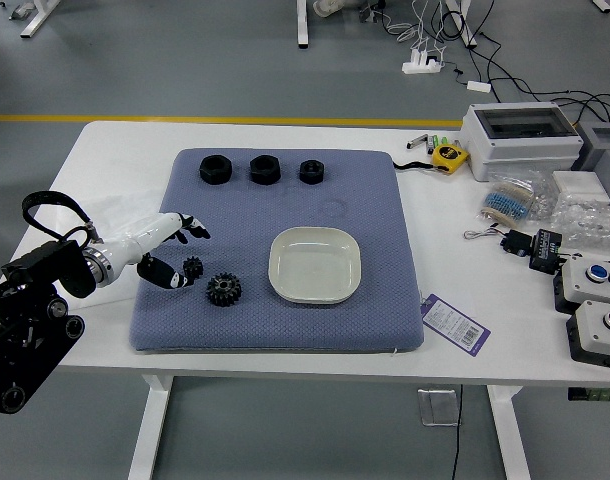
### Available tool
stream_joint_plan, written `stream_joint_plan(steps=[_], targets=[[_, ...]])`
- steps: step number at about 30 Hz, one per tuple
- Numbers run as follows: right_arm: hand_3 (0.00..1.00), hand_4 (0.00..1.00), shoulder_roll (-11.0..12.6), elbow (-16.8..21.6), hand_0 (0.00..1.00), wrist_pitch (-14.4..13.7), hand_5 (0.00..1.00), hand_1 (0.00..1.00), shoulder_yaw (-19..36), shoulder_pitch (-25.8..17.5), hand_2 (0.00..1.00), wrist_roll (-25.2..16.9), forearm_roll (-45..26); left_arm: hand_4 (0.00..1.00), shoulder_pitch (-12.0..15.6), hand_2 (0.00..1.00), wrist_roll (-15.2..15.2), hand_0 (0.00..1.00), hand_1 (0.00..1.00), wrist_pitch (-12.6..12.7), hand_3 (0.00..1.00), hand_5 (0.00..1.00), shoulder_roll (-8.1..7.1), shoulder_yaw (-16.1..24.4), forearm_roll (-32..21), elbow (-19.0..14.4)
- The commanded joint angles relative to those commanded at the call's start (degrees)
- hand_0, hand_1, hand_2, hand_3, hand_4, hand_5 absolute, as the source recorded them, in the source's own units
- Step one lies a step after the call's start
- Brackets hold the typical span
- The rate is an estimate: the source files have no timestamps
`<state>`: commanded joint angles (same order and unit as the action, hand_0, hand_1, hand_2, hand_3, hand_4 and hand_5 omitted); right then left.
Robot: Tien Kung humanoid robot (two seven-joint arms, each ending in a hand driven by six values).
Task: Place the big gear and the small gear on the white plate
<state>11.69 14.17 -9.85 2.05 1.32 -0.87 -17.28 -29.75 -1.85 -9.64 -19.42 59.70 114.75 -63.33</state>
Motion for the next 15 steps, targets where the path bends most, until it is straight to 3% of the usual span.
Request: stream_joint_plan(steps=[15], targets=[[0.626, 0.836, 0.3, 0.1, 0.699, 0.0, 0.741, 0.679, 0.2, 0.8, 0.758, 0.2, 0.4, 0.827, -3.3, 0.657, -0.8, 0.643, 0.585, 0.5, 0.655, 0.002, 0.82, -2.9, 0.1, 4.8]])
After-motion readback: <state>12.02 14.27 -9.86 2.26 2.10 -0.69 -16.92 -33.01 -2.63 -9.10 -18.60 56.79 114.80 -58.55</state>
